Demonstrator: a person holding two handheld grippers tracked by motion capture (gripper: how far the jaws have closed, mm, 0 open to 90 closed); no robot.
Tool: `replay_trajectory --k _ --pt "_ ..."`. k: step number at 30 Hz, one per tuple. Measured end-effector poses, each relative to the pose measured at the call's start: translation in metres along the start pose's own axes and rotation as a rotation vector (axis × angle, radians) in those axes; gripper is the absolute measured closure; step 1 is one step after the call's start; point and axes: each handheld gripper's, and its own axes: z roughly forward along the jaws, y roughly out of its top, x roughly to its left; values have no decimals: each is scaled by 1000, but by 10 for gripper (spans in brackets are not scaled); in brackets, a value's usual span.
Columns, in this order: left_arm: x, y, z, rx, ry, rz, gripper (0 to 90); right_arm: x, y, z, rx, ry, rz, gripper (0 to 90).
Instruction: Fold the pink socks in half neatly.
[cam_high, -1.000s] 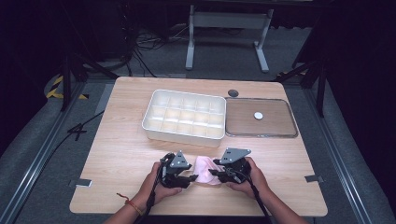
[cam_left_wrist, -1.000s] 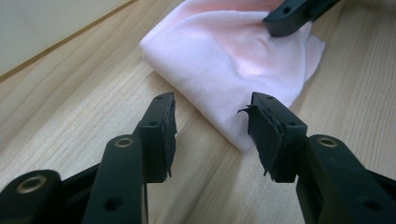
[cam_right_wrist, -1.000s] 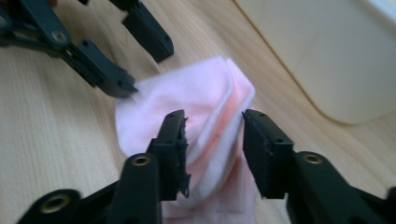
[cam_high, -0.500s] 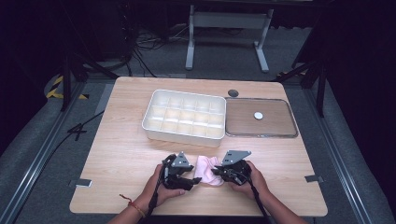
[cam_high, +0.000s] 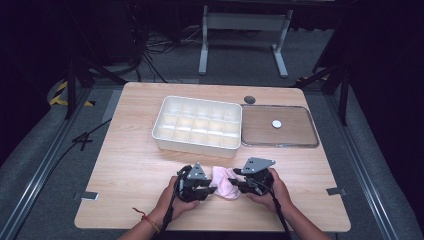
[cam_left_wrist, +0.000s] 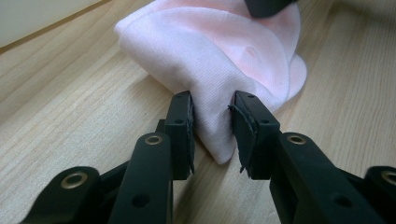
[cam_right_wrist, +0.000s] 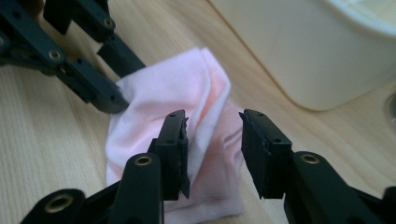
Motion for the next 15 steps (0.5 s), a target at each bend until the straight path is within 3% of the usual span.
replay_trajectory --k 3,6,10,13,15 --pt "0 0 0 0 1 0 684 -1 3 -2 -15 -3 4 644" --pt "-1 0 0 4 4 -1 682 5 5 3 2 7 -34 631" --pt "-1 0 0 4 5 -5 669 7 6 5 7 5 -48 616" --pt "-1 1 -1 9 19 -4 615 5 2 16 75 0 -42 663" --pt "0 1 -1 10 17 -19 529 3 -4 20 79 22 -25 702"
